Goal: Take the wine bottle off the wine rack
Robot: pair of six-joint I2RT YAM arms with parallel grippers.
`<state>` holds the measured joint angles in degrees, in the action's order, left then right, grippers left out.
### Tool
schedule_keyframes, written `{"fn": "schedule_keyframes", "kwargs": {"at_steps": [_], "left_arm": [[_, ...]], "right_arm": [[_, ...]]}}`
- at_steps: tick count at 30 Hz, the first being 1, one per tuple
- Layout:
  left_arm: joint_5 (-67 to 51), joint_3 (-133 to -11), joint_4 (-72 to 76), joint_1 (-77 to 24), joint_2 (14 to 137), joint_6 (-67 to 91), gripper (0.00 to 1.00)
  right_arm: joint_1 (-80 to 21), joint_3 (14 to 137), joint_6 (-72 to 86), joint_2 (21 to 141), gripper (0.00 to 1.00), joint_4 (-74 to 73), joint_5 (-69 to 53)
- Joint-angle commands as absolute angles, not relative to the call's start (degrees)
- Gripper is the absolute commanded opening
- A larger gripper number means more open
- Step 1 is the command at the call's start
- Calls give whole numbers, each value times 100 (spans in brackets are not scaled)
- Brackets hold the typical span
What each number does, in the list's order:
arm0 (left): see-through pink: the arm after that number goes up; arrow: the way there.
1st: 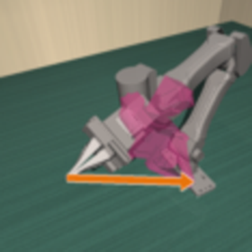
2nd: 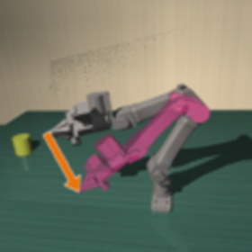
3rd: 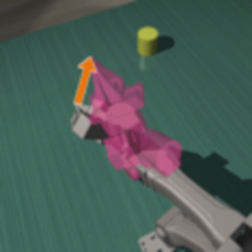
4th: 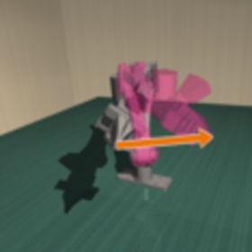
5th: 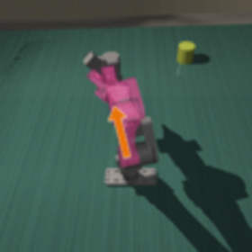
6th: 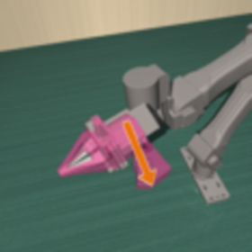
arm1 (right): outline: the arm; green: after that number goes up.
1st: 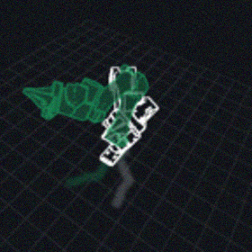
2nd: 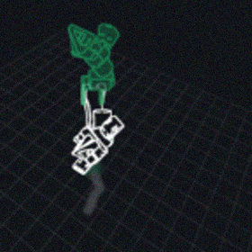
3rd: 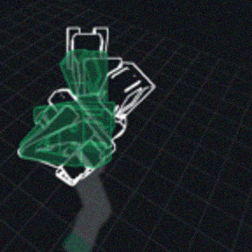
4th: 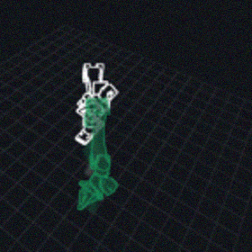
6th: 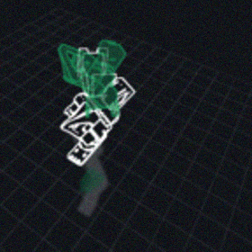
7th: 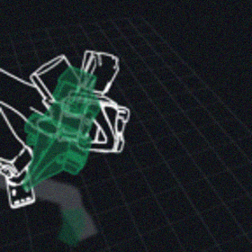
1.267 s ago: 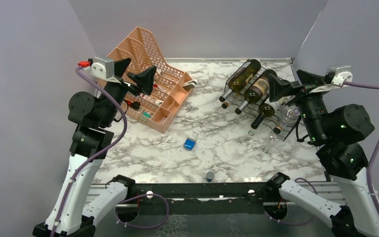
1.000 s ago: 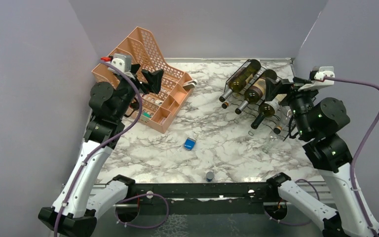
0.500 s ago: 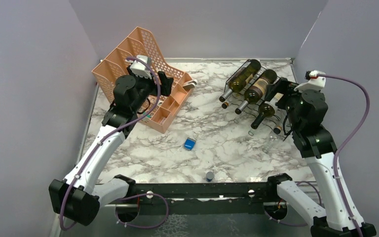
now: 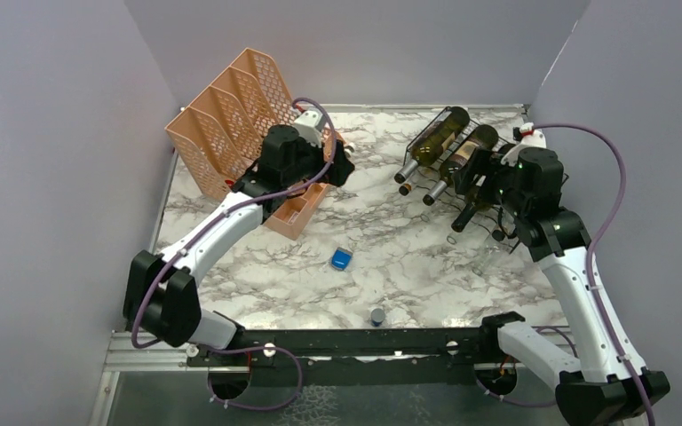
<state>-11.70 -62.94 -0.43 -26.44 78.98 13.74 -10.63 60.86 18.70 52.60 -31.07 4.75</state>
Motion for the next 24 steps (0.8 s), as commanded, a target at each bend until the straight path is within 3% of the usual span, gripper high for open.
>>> {"fn": "schedule_keyframes", "kwargs": {"at_steps": [1, 9, 14, 24], "left_arm": [[-1790, -6755, -313, -3052, 8474, 1682, 99], [-3079, -7549, -329, -3348, 9885, 2756, 99], [-3882, -7720, 787, -3374, 10459, 3828, 99], [-4123, -8433, 1657, -3506, 11525, 4996, 92]], "right_arm": [[-1021, 6392, 1766, 5402, 100, -3667, -114], [-1013, 6427, 1896, 5429, 100, -3794, -307], [-1010, 6568, 2042, 5475, 100, -3871, -105], [-1011, 6269, 2034, 5021, 100, -3211, -480]]}}
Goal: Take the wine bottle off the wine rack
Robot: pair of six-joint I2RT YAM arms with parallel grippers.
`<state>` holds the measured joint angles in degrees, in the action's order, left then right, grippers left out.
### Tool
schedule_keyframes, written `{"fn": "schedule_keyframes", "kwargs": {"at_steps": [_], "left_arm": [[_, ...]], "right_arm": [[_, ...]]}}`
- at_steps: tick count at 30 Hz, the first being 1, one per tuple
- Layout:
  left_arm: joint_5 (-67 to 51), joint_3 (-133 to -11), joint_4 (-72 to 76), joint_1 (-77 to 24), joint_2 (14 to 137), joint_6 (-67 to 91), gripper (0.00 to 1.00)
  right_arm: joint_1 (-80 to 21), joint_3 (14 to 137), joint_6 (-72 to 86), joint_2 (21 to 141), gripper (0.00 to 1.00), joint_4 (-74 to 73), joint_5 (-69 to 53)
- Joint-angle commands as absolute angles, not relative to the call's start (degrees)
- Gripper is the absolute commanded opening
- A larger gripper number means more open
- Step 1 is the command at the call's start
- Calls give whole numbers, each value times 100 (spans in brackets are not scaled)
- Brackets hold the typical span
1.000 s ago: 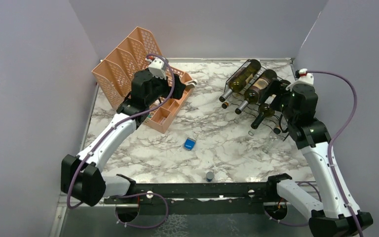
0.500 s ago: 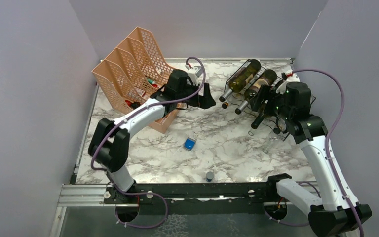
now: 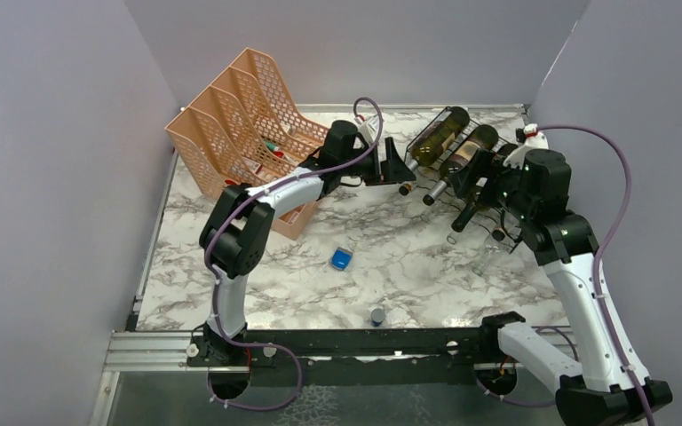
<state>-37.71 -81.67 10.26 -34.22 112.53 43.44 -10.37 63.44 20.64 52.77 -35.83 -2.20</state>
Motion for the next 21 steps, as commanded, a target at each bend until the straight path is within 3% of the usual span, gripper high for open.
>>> {"fn": "schedule_keyframes", "kwargs": {"at_steps": [1, 10, 21], "left_arm": [[-4141, -8501, 1704, -3514, 11610, 5093, 91], [-4308, -9263, 1710, -3527, 12426, 5533, 86], [-4333, -9792, 1748, -3516, 12924, 5812, 66]], "right_arm": [[-1011, 6271, 2001, 4994, 100, -3225, -449], [-1011, 6214, 1863, 4808, 100, -3342, 310], [-1011, 6261, 1880, 5033, 100, -3413, 160]]}}
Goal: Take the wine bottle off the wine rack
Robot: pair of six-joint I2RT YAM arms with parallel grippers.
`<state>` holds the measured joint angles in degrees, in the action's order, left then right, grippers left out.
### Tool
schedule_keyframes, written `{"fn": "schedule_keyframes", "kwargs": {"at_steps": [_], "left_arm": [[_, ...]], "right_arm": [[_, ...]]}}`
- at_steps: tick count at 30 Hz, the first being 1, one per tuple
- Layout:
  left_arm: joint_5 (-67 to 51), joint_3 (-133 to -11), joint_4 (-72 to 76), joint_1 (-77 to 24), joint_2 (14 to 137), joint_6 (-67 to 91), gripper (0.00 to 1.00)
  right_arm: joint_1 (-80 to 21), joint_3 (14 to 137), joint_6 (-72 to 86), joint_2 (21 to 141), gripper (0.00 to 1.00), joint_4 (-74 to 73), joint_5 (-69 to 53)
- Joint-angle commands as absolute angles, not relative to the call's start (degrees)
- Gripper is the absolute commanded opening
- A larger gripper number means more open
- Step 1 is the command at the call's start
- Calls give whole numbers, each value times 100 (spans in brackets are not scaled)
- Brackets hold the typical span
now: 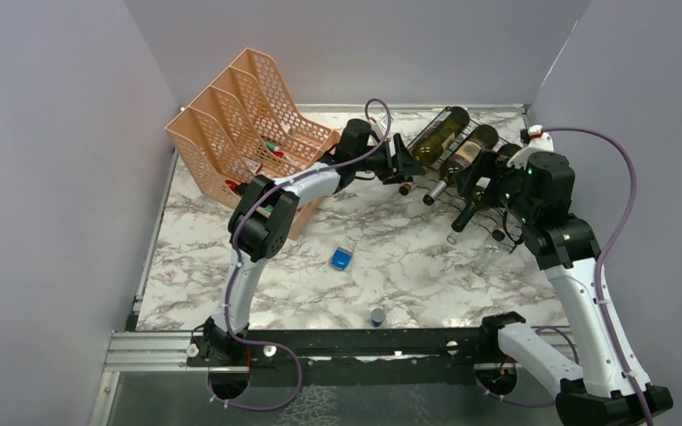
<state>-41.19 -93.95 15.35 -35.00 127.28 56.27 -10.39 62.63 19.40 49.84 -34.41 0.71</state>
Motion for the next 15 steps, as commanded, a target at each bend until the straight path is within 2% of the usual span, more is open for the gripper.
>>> {"fn": "schedule_keyframes", "kwargs": {"at_steps": [1, 5, 15], "left_arm": [[-4349, -9821, 1757, -3520, 12950, 5824, 66], [-4289, -9827, 1774, -3520, 12991, 5815, 64], [-4396, -10125, 1784, -3487, 13238, 5877, 53]], "right_arm": [[-1010, 6265, 1876, 5048, 100, -3424, 157], [-1009, 6243, 1864, 5032, 100, -3400, 169], [-1011, 6286, 1846, 5105, 100, -3410, 152]]}}
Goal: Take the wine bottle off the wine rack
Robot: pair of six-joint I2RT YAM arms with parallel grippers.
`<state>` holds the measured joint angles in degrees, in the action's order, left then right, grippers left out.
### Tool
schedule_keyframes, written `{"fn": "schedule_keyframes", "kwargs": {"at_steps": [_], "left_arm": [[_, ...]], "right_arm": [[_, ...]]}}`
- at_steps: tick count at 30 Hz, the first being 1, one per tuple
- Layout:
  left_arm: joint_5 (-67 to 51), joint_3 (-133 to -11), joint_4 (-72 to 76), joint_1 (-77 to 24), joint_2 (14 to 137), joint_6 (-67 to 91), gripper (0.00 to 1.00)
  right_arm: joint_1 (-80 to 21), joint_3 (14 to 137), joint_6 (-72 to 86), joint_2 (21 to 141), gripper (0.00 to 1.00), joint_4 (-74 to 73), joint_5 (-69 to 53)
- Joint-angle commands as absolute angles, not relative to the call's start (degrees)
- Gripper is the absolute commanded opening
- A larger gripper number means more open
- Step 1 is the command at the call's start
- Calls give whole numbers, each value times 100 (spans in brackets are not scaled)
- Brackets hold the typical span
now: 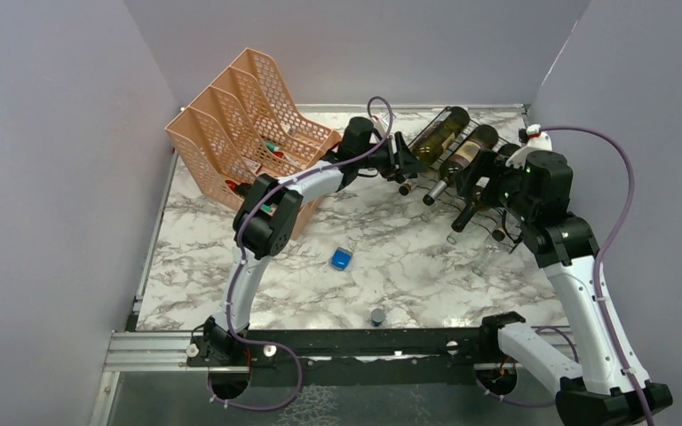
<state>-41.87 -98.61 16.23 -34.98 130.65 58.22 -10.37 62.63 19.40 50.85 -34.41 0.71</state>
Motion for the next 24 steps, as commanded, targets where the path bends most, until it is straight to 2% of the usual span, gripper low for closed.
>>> {"fn": "schedule_keyframes", "kwargs": {"at_steps": [1, 6, 21, 24], "left_arm": [[-4405, -10147, 1784, -3481, 13256, 5880, 53], [-4477, -10207, 1799, -3481, 13259, 5901, 46], [-4827, -10079, 1982, -3445, 12651, 5992, 11], [-4838, -9903, 1987, -3409, 12360, 5992, 7]], "right_arm": [[-1009, 6292, 1845, 5112, 100, -3410, 157], [-1011, 6297, 1845, 5161, 100, -3401, 156], [-1009, 6301, 1834, 5202, 100, -3384, 105], [-1011, 6318, 1811, 5227, 100, -3383, 84]]}}
